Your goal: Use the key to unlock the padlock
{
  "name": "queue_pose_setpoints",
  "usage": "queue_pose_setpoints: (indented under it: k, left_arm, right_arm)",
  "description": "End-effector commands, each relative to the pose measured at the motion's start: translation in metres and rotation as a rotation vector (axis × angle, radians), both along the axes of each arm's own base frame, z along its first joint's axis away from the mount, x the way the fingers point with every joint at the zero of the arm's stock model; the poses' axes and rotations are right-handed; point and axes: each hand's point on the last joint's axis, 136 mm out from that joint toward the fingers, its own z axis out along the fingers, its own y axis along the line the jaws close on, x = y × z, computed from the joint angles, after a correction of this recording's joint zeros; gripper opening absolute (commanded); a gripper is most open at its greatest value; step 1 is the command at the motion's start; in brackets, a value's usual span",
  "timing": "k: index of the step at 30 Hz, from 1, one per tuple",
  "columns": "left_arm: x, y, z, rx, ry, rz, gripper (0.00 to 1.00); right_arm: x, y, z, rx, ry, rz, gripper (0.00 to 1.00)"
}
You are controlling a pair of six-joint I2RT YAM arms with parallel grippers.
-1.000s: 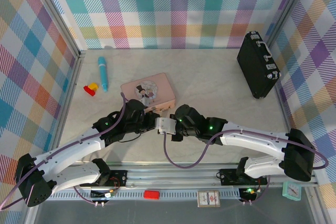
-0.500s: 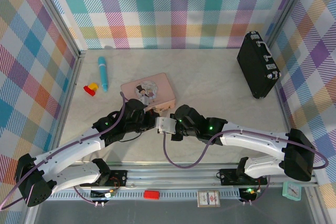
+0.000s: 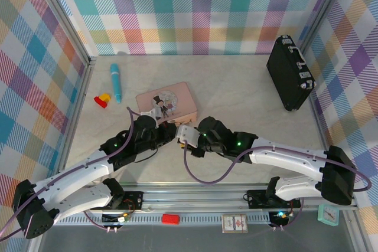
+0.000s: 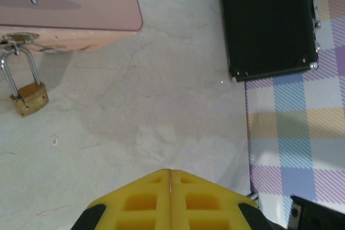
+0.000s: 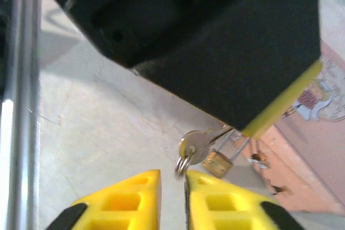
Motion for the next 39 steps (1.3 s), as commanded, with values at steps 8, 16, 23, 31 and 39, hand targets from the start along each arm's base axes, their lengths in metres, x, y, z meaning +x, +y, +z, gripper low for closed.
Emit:
queue_pose_setpoints:
  k: [8, 16, 23, 31, 39]
  left_arm:
    - [0.020, 0.004, 0.025, -0.095, -0.135, 0.101, 0.00]
    - [0.039, -0.002, 0.044, -0.174, -0.255, 0.152, 0.00]
    - [0.050, -0.021, 0.063, -0.245, -0.304, 0.124, 0.00]
    - [0.054, -0.024, 0.078, -0.305, -0.330, 0.137, 0.00]
    - [0.057, -0.032, 0.082, -0.337, -0.325, 0.125, 0.00]
  right_arm:
    - [0.020, -0.016, 0.045, 0.407, 0.512, -0.239, 0.44]
    - [0.055, -0.025, 0.064, 0.828, 1.027, -0.391, 0.54]
    - [0.064, -0.021, 0.084, 1.014, 1.120, -0.339, 0.55]
    - [0.070, -0.035, 0.070, 1.070, 1.116, -0.430, 0.55]
    - [0.067, -0.032, 0.081, 1.125, 1.129, -0.359, 0.55]
